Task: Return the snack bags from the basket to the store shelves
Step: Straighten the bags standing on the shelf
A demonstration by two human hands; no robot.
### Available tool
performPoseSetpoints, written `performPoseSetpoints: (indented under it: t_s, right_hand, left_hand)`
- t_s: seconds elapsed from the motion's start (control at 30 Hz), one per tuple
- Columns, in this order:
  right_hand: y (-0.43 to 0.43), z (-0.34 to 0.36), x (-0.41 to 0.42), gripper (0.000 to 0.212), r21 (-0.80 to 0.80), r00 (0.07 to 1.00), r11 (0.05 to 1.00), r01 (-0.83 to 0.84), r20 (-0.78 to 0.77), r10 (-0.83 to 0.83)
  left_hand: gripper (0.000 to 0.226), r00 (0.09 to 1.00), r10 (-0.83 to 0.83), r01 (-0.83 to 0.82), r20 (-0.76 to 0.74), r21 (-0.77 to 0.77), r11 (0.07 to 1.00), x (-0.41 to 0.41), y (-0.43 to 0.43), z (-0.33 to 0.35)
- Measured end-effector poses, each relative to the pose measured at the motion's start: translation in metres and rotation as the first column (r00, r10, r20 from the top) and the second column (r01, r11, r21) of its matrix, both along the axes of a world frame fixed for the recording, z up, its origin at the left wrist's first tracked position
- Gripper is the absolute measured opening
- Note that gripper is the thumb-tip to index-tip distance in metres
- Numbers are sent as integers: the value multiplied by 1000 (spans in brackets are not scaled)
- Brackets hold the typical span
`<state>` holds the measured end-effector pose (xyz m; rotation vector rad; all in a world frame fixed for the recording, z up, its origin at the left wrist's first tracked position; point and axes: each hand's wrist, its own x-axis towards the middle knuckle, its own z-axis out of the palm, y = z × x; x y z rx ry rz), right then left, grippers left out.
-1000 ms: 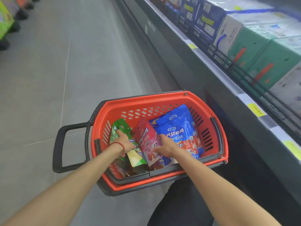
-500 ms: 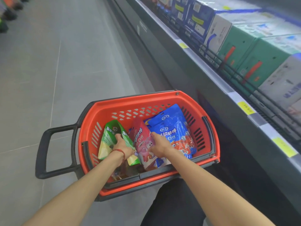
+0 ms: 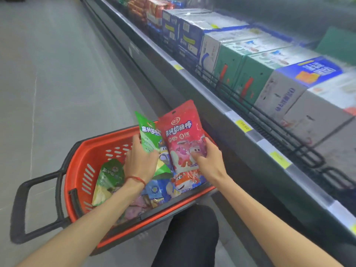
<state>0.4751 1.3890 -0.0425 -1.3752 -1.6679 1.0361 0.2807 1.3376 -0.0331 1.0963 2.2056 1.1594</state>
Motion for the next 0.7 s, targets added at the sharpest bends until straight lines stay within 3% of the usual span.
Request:
performPoseSetpoints:
  t_s: [0.27, 0.5, 0.7]
  right_hand:
    - [-3, 68, 86, 30, 154, 941, 949, 273, -246, -231]
    - [-14, 141, 177, 28, 290, 844, 805, 517, -331, -423]
    - [-32, 191, 248, 33, 359, 741, 655, 665, -422, -521]
  left_hand:
    - [30, 983, -171, 145, 61, 302, 942, 78, 44, 60]
    - [44, 926, -376, 283, 37, 592, 755, 170, 73, 120]
    - [53, 810, -585, 385, 45, 712, 588, 251, 85, 167]
